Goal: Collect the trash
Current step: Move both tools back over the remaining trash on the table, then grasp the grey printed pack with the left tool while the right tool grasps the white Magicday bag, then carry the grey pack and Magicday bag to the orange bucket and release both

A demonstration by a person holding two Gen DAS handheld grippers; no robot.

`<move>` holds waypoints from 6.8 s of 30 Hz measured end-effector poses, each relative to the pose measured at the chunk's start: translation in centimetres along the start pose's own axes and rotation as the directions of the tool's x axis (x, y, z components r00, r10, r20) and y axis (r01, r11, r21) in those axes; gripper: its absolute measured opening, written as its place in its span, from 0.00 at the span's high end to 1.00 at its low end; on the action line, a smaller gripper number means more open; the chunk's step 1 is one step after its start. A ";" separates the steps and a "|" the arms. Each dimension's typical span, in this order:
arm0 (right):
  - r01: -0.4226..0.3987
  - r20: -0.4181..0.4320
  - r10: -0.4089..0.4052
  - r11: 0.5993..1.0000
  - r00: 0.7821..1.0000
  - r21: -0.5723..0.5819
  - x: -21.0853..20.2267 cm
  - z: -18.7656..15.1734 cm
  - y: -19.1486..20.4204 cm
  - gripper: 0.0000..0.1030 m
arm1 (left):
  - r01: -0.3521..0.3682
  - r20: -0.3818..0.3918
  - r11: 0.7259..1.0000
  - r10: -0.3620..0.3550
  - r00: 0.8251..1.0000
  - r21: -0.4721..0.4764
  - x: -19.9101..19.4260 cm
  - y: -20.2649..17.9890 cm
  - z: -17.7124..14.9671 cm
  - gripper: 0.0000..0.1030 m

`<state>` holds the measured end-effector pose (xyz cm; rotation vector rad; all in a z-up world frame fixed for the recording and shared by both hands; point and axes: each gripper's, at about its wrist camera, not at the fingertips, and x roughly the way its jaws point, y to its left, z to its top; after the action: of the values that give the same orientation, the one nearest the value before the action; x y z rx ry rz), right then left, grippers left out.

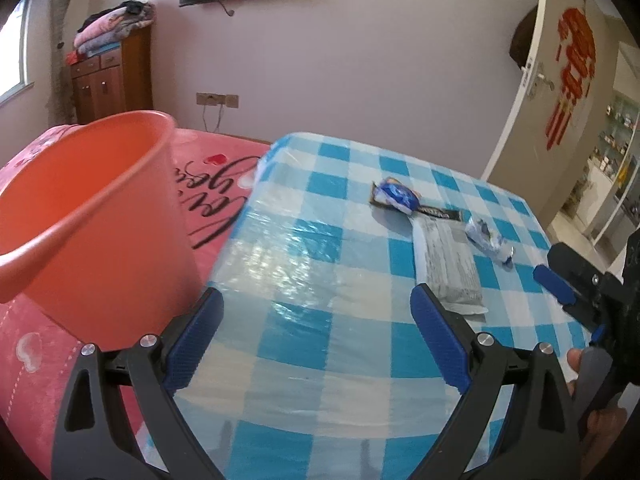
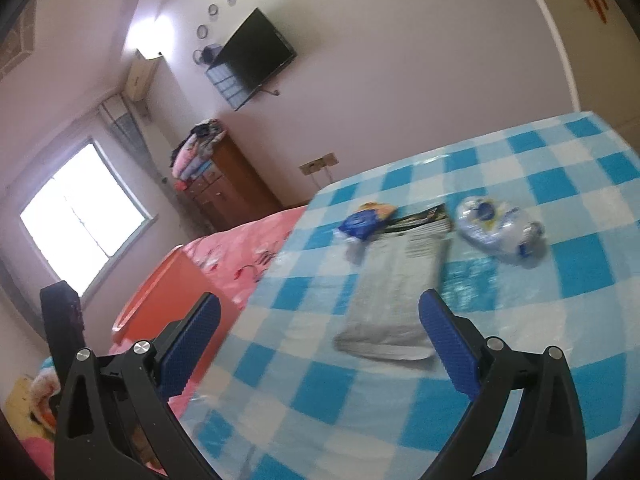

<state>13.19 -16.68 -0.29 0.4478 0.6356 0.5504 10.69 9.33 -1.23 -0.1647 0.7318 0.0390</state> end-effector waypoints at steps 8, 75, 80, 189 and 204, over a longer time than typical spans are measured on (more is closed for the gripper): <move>0.082 0.005 -0.083 0.992 0.997 0.100 -1.1 1.0 -5.4 0.05 | 0.032 -0.049 0.997 -0.028 0.998 0.069 2.8 -3.9 -0.1 0.08; 0.347 -0.183 -0.370 0.926 0.911 -0.148 7.0 4.9 -11.0 0.05 | 0.136 -0.192 0.985 -0.115 0.975 0.102 7.9 -8.3 -1.1 0.26; 0.367 -0.184 -0.406 0.905 0.895 -0.213 8.5 5.5 -10.7 0.05 | 0.142 -0.175 0.987 -0.126 0.976 0.080 7.4 -7.0 -0.8 0.26; -0.302 -0.358 0.209 0.926 0.910 -0.228 15.5 3.8 25.6 0.43 | -0.203 0.190 0.955 0.244 0.951 -0.215 -6.4 18.8 6.1 0.26; -0.229 -0.292 0.165 0.952 0.942 -0.202 14.4 3.2 21.9 0.13 | -0.193 0.168 0.946 0.241 0.956 -0.262 -5.5 19.6 5.4 0.14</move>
<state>17.53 8.08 7.81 0.2148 0.7823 0.8800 8.34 29.67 3.70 -0.3094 0.5406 0.3541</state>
